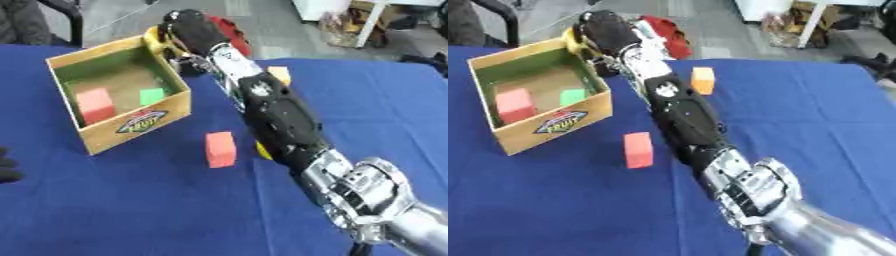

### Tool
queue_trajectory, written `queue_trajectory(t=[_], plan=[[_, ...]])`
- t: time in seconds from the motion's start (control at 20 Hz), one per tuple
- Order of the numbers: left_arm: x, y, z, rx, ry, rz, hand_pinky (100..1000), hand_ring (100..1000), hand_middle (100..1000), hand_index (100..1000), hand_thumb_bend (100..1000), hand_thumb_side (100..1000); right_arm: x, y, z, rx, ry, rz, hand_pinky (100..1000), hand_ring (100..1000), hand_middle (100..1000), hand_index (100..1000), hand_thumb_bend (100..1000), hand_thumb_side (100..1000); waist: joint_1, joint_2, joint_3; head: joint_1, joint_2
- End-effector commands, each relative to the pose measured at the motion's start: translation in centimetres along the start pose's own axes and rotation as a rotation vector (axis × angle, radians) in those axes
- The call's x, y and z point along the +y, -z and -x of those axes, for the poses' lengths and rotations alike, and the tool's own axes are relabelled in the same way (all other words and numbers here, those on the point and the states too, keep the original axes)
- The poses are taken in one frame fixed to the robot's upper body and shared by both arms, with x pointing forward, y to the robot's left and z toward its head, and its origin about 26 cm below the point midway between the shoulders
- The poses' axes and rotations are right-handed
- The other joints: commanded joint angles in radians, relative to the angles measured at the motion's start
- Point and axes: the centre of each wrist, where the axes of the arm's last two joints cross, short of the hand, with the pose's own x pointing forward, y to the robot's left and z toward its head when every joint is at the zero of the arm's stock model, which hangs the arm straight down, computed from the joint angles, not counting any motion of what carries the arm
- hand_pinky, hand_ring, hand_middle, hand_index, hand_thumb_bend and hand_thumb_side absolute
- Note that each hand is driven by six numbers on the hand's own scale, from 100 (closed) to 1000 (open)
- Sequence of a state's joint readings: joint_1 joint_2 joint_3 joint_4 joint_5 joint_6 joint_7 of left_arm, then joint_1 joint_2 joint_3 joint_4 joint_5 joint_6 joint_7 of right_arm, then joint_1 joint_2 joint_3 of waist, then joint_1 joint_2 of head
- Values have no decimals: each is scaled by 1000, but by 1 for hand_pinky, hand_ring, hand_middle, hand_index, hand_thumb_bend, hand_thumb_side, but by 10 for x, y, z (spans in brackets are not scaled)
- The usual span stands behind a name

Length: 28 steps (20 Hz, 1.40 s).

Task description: Pick up objects on the table and place them in the box.

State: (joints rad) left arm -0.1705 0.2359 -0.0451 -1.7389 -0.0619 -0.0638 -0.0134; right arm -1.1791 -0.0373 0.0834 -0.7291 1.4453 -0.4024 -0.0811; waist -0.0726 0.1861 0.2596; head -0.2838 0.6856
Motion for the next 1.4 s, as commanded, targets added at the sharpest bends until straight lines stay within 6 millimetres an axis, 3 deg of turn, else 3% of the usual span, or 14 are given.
queue_trajectory(t=[0.05, 0.1, 0.2, 0.3, 0.45, 0.6, 0.75, 0.85, 0.95, 1.05, 1.2, 1.3, 1.4], plan=[[1, 3, -6, -25, 4, 3, 685, 566, 582, 765, 100, 734, -12, 12, -13, -120, -10, -65, 778, 801, 780, 980, 100, 131, 13, -31, 3, -7, 1], [2, 3, -6, -25, 3, 2, 685, 566, 582, 765, 100, 734, -10, 12, -15, -119, -16, -111, 787, 823, 827, 1000, 100, 222, 13, -31, 4, -7, 0], [2, 2, -6, -22, 3, -1, 685, 566, 582, 764, 100, 735, -13, 11, -13, -83, -33, -150, 786, 831, 873, 1000, 100, 272, 13, -33, 2, -7, 1], [2, 2, -5, -18, 3, -1, 685, 566, 582, 764, 100, 737, -17, 9, -8, -18, -48, -139, 780, 827, 882, 1000, 100, 386, 12, -35, -2, -4, 3], [2, 0, -3, -12, 4, -2, 685, 566, 582, 765, 100, 737, -21, 5, 1, 82, -56, -111, 770, 816, 880, 1000, 100, 416, 12, -38, -13, -2, 6], [2, -1, -2, -8, 4, -3, 686, 566, 582, 765, 100, 737, -25, 0, 12, 144, -54, -81, 776, 820, 887, 1000, 100, 386, 15, -41, -24, 0, 7], [4, -3, -1, 0, 7, -11, 686, 566, 582, 765, 100, 738, -28, -10, 29, 162, -24, -100, 815, 843, 891, 1000, 100, 272, 15, -45, -37, 0, 13], [6, -5, 1, 8, 11, -21, 685, 566, 582, 765, 100, 738, -21, -24, 48, 138, 77, -147, 829, 843, 881, 1000, 100, 248, 14, -50, -48, 6, 19], [8, -7, 3, 16, 16, -32, 686, 566, 582, 765, 100, 741, -19, -45, 72, 140, 186, -162, 834, 838, 871, 1000, 100, 286, 10, -53, -63, 17, 21], [10, -10, 5, 27, 23, -40, 686, 566, 582, 765, 100, 745, -19, -67, 96, 167, 249, -168, 863, 880, 917, 1000, 100, 314, 4, -55, -83, 30, 23], [10, -11, 5, 30, 28, -43, 685, 566, 582, 765, 100, 748, -17, -96, 122, 215, 277, -249, 920, 981, 1000, 1000, 100, 204, -4, -55, -107, 47, 23], [11, -11, 5, 29, 31, -41, 685, 569, 582, 765, 100, 748, -14, -110, 134, 263, 282, -332, 949, 1000, 1000, 1000, 100, 100, -7, -53, -115, 54, 21], [11, -10, 5, 27, 33, -40, 685, 572, 582, 765, 100, 747, -9, -119, 142, 317, 278, -414, 962, 1000, 1000, 1000, 100, 100, -8, -51, -114, 57, 17]])
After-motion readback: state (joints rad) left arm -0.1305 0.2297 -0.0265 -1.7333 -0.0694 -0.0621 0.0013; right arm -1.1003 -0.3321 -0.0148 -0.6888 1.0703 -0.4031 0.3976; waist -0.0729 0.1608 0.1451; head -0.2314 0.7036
